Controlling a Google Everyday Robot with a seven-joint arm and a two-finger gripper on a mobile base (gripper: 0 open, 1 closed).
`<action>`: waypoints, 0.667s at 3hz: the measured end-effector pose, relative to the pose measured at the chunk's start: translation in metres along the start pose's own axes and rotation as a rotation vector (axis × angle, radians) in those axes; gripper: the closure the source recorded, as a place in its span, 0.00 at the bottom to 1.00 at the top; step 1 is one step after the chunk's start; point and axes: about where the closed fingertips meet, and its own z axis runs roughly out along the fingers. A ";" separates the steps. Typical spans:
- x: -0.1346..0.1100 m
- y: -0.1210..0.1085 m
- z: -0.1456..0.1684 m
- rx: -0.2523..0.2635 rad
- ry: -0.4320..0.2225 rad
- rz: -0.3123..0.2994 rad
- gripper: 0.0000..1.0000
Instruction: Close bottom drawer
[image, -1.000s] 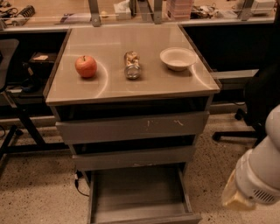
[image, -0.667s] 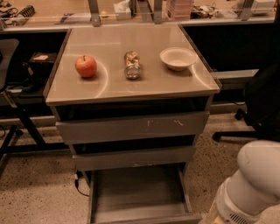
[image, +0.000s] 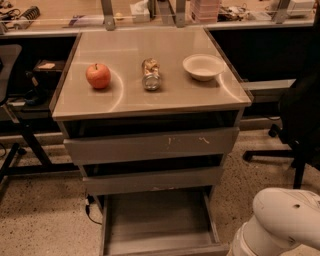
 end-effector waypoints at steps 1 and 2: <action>0.001 -0.002 0.030 -0.021 -0.023 0.013 1.00; 0.001 -0.019 0.089 -0.049 -0.069 0.056 1.00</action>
Offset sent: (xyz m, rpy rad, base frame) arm 0.0076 0.0309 -0.1840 0.1654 0.0621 -0.1448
